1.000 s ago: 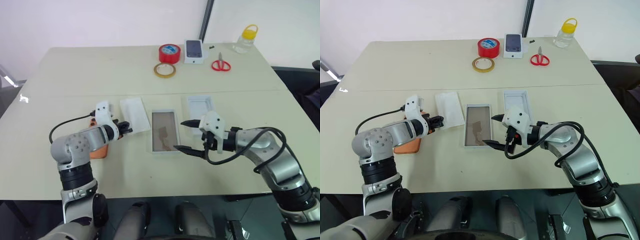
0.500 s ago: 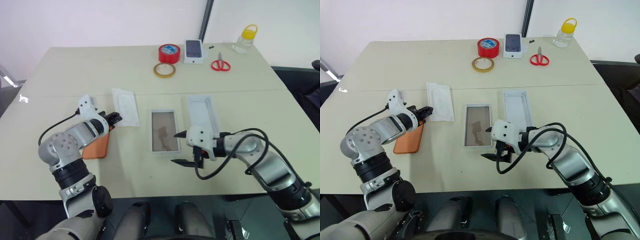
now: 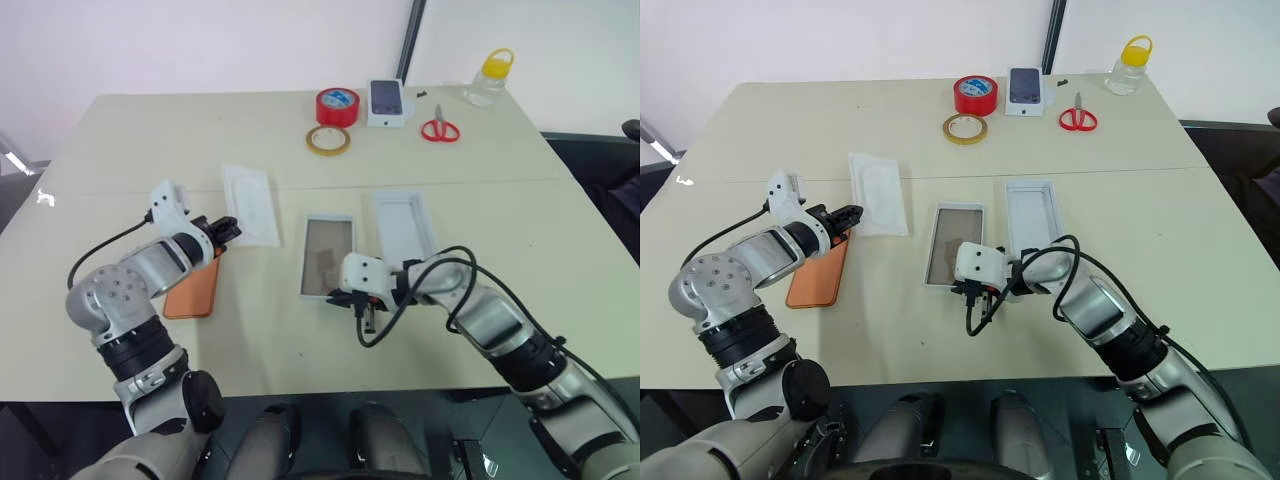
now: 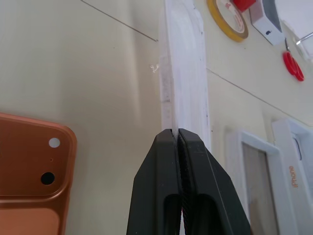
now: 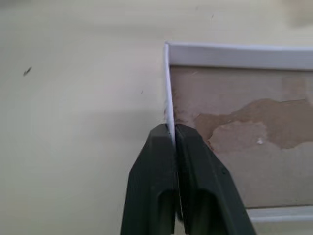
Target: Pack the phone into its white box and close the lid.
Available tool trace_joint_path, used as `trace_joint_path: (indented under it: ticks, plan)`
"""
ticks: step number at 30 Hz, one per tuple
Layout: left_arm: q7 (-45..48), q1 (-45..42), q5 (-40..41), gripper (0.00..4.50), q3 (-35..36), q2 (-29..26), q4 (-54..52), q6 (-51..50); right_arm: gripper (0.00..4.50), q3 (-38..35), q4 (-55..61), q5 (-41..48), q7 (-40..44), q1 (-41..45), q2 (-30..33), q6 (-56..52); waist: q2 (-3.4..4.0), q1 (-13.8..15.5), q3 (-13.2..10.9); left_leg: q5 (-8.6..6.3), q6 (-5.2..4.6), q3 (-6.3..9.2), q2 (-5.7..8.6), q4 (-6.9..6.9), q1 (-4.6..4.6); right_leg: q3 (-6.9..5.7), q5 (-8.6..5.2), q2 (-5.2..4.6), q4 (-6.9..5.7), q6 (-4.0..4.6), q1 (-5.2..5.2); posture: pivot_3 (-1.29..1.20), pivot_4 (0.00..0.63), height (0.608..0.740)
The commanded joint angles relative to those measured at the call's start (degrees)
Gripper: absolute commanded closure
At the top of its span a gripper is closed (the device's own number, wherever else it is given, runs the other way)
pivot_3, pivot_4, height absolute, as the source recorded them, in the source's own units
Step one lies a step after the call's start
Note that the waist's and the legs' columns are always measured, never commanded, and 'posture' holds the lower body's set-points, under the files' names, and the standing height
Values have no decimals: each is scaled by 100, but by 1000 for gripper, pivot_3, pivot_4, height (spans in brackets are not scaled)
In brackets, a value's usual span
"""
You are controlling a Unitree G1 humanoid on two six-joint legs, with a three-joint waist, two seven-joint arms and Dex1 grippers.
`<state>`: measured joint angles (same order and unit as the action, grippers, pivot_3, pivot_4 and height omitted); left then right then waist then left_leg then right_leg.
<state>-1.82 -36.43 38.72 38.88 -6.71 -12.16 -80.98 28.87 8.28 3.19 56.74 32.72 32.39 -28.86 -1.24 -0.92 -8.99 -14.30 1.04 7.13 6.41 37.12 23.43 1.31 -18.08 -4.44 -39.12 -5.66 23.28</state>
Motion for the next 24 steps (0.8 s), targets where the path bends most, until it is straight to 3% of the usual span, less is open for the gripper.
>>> trace_joint_path:
  ticks: [1, 9, 12, 16, 24]
  plan:
    - [-13, -300, 292, 4500, 227, -6, -161, 4, 4438, 113, -334, -268, 13, 457, -274, 357, 0, 2, 0, 1, 1, 0, 0, -1, 0, 0, 0, 0, 0, 0, 1, 0, 150, 740]
    - [-146, -427, 463, 4500, 255, 160, -251, -240, 4438, 211, -1518, -677, 10, 1001, -846, 1247, 0, 1, 0, 1, 2, 0, 1, 1, 0, -1, 0, -1, 0, 0, 0, 0, 150, 740]
    - [-208, -390, 512, 4500, 242, 289, -361, -380, 3556, 40, -1522, -616, 53, 970, -882, 1495, 0, -1, 0, 1, 2, 0, 2, 1, 1, -1, 0, -1, 0, 0, 0, 0, 150, 740]
    - [-233, -349, 543, 4500, 221, 457, -548, -635, 1587, -263, -1129, -559, 80, 837, -636, 1512, 0, -4, 0, 1, 2, 1, 1, 0, 1, -1, 0, 0, -1, 0, 1, 0, 150, 740]
    - [-299, -272, 383, 4500, 132, 802, -659, -972, 1587, -921, -516, -454, 126, 458, 84, 1152, -1, 4, 0, 1, 3, 1, 1, -1, 1, -1, 0, 0, 0, 0, -1, 0, 150, 740]
